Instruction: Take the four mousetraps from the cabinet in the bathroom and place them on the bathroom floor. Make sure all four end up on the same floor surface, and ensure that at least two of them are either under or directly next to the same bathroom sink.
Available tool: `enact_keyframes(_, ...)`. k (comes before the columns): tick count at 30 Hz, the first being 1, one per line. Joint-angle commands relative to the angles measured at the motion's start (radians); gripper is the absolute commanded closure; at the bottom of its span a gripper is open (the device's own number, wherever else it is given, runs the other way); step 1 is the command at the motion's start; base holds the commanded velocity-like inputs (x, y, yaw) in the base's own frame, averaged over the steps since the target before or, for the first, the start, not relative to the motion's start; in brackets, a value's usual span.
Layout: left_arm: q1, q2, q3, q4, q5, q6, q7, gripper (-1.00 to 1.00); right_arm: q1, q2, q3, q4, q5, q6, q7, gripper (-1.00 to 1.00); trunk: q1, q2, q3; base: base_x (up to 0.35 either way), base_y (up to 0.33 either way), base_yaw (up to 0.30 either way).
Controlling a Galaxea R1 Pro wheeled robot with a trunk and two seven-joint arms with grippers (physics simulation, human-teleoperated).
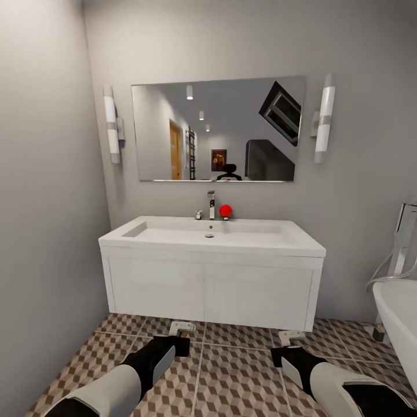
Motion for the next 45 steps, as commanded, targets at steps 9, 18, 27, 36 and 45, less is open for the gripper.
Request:
enact_keyframes(9, 0.0, -0.001, -0.009, -0.002, 0.012, 0.007, 0.006, 1.0, -0.001, -0.001, 0.0, 0.002, 0.008, 0.003, -0.003, 1.0, 0.027, -0.05, -0.023, 0.0, 0.0, 0.0)
enact_keyframes(18, 0.0, 0.0, -0.009, -0.002, 0.013, 0.008, 0.005, 1.0, -0.001, -0.001, 0.0, 0.002, 0.008, 0.003, -0.003, 1.0, 0.061, -0.113, -0.051, 0.0, 0.0, 0.0)
enact_keyframes(27, 0.0, 0.002, -0.008, -0.002, 0.015, 0.008, 0.004, 1.0, -0.001, 0.0, 0.0, 0.002, 0.008, 0.003, -0.002, 1.0, 0.096, -0.176, -0.08, 0.0, 0.0, 0.0)
enact_keyframes(36, 0.0, 0.004, -0.007, -0.002, 0.015, 0.004, -0.002, 1.0, -0.001, 0.0, 0.0, 0.002, 0.008, 0.003, -0.002, 1.0, 0.13, -0.239, -0.108, 0.0, 0.0, 0.0)
enact_keyframes(45, 0.0, 0.005, -0.008, -0.002, 0.014, 0.0, -0.005, 1.0, -0.001, 0.001, 0.001, 0.002, 0.016, 0.002, 0.0, 1.0, 0.165, -0.302, -0.136, 0.0, 0.0, 0.0)
